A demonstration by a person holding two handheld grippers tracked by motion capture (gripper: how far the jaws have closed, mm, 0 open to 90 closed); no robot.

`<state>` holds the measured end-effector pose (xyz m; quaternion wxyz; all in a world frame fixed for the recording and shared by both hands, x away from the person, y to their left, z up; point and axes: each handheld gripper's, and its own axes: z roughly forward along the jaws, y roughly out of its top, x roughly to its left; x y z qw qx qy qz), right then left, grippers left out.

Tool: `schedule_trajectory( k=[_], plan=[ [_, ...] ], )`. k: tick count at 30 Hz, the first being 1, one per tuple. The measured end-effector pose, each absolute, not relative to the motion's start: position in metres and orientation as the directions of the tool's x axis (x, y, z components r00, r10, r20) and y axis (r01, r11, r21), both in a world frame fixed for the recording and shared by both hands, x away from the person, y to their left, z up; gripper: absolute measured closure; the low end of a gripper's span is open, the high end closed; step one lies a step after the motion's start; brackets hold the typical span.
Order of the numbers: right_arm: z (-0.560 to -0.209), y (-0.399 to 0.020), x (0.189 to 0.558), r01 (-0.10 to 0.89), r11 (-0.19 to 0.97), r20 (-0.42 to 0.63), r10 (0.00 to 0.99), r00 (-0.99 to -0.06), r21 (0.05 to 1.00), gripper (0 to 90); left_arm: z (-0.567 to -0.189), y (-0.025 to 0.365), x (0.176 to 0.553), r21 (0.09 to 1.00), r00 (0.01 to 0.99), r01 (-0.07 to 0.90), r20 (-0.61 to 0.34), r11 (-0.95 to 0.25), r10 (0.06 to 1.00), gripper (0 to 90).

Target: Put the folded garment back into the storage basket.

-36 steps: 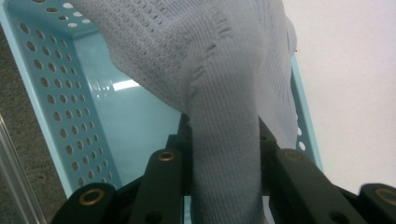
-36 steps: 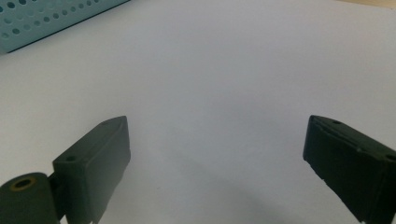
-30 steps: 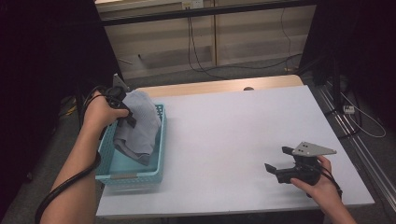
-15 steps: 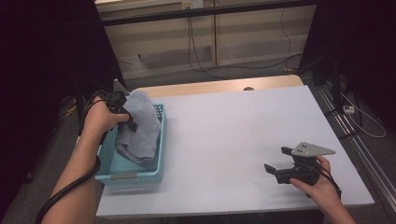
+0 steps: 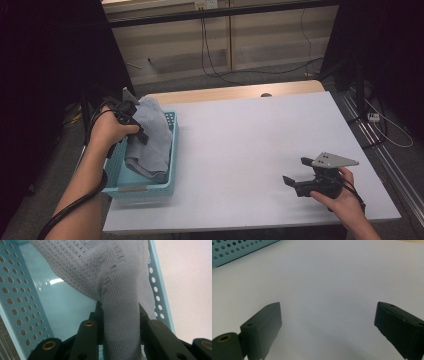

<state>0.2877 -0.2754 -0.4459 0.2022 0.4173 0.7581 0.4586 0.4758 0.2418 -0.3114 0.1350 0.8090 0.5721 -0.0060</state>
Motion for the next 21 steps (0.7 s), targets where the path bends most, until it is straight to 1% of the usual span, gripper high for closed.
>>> schedule_trajectory(
  k=[21],
  plan=[
    [-0.4470,-0.2754,0.2877,0.450,0.232,0.077,0.819,-0.569,0.862,7.6,-0.3151,0.2420,0.4668,0.181,0.369,0.924,-0.181,-0.338,0.912,72.9]
  ],
)
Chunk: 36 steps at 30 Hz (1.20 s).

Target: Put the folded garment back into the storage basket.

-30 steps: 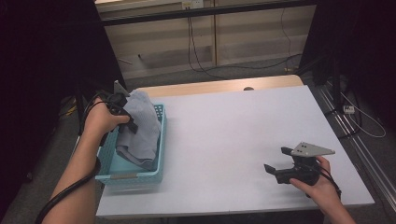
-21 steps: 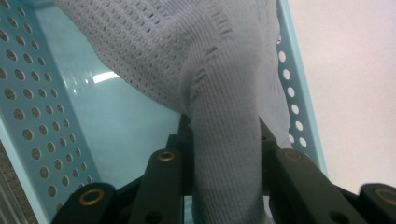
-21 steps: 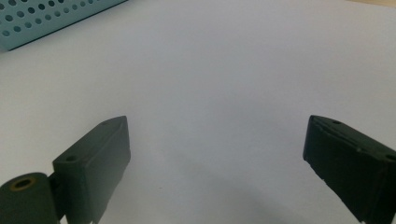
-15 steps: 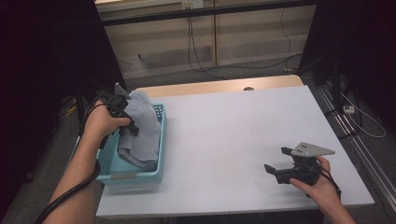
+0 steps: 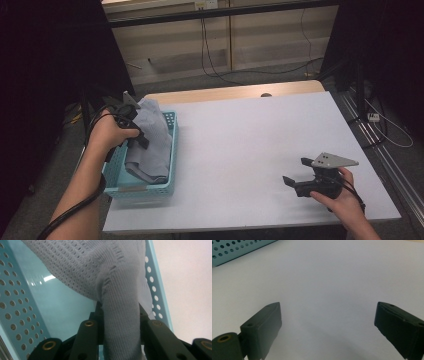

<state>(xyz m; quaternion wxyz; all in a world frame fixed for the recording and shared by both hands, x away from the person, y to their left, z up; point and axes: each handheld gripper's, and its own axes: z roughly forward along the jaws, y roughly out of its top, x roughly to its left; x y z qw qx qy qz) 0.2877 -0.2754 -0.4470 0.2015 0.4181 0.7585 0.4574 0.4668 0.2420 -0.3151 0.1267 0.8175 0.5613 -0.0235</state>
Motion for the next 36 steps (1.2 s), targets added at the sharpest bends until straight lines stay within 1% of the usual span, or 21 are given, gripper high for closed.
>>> schedule_trajectory(
  k=[15,32,36],
  plan=[
    [-0.447,-0.275,0.288,0.451,0.234,0.076,0.818,-0.570,0.861,7.6,-0.315,0.241,0.461,0.164,0.382,0.920,-0.189,-0.355,0.905,72.9],
    [-0.446,-0.275,0.288,0.448,0.233,0.074,0.819,-0.570,0.863,7.6,-0.328,0.244,0.457,0.150,0.380,0.923,-0.212,-0.354,0.900,72.9],
    [-0.446,-0.274,0.288,0.446,0.235,0.072,0.818,-0.571,0.863,7.6,-0.329,0.246,0.455,0.159,0.377,0.923,-0.213,-0.349,0.901,72.9]
  ],
)
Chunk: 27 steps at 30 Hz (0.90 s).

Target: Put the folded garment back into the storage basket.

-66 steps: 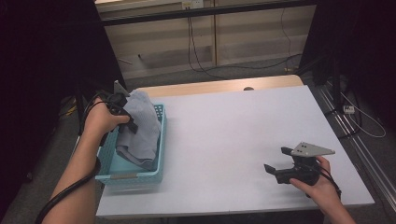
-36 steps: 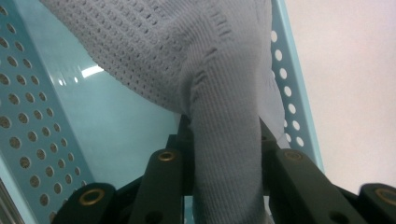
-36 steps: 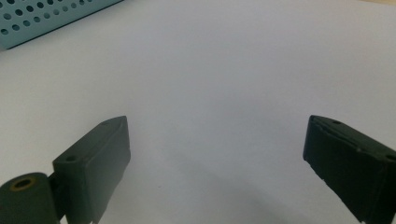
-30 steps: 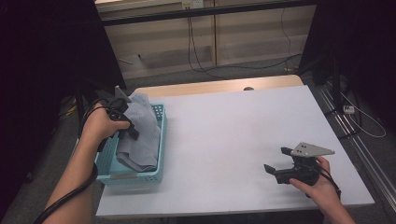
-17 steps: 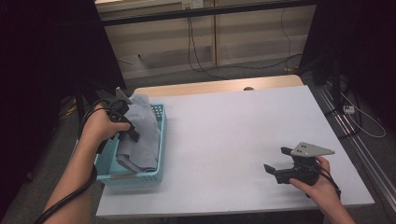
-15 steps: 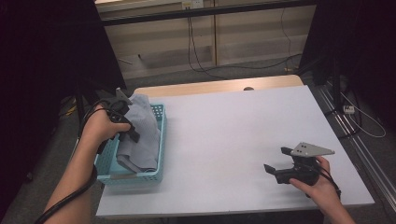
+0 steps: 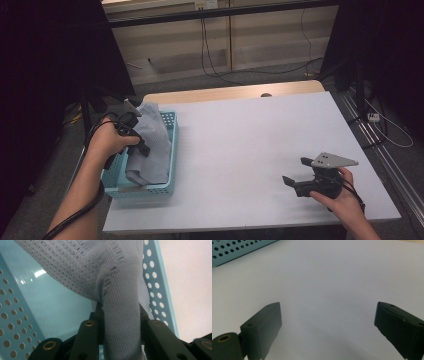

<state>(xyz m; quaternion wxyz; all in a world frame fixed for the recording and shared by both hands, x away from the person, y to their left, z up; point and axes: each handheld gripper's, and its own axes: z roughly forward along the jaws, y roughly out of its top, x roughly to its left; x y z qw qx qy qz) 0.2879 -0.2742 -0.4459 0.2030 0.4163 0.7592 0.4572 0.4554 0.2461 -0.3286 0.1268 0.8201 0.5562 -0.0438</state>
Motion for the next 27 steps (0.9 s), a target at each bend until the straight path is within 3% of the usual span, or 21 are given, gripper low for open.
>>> schedule_trajectory(
  k=[27],
  plan=[
    [-0.446,-0.274,0.288,0.448,0.235,0.074,0.818,-0.570,0.863,7.4,-0.335,0.252,0.453,0.153,0.360,0.931,-0.227,-0.331,0.905,72.1]
  ],
)
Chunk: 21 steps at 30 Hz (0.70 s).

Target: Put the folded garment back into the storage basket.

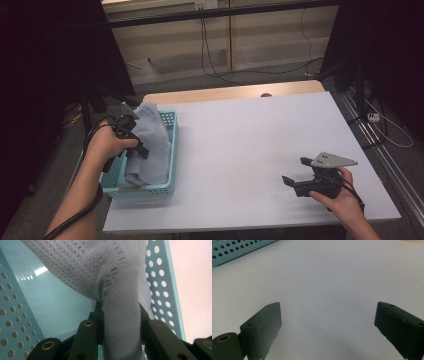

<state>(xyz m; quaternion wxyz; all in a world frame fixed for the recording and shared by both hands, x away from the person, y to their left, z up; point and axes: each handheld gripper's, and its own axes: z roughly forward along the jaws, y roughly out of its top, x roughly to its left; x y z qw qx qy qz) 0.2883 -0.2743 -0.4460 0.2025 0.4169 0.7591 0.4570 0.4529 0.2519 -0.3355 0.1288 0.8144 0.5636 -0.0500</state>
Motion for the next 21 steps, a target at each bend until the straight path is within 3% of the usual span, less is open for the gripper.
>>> schedule_trajectory(
  k=[21],
  plan=[
    [-0.4469,-0.2780,0.2891,0.454,0.226,0.079,0.825,-0.559,0.862,7.3,-0.3414,0.2549,0.4491,0.157,0.360,0.931,-0.237,-0.330,0.902,72.1]
  ],
)
